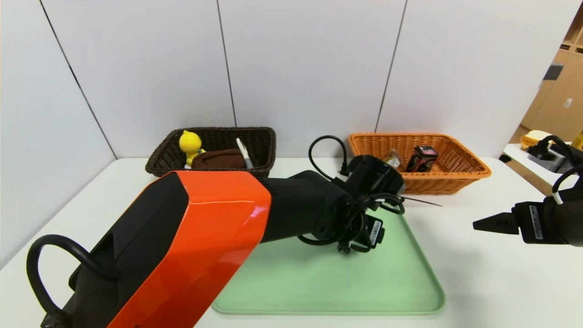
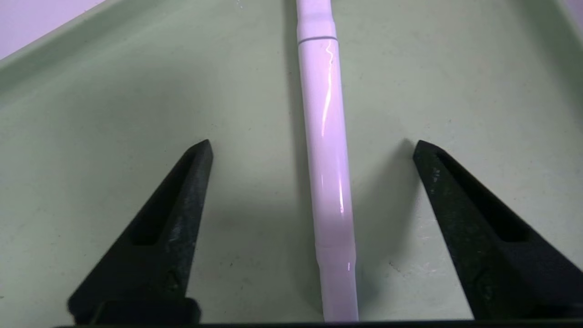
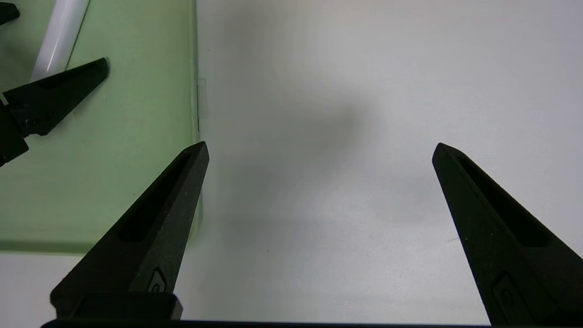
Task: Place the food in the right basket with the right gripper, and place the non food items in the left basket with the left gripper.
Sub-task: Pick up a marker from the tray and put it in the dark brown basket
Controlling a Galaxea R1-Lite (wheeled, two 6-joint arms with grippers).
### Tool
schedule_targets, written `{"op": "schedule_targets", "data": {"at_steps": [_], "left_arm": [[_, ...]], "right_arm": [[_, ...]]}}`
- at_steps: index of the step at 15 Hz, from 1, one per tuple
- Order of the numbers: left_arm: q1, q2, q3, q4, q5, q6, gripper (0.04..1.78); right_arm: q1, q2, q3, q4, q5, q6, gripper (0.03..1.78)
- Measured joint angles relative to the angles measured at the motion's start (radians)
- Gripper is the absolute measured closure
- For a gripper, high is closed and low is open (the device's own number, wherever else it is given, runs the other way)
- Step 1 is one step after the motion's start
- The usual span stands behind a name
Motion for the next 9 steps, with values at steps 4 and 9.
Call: {"op": "schedule_targets", "data": {"at_steps": [4, 9], "left_arm": [[-0.001, -0.001, 0.0, 0.001, 0.001, -0.003, 0.85], [-0.005, -0.026, 0.002, 0.037, -0.02, -0.015, 1.65]], "right_arm": [[0.001, -0.007, 0.003, 0.001, 0.0, 0.0, 0.11], [0.003, -0.018, 0.008, 0.001, 0.001, 0.0, 0.11]]}}
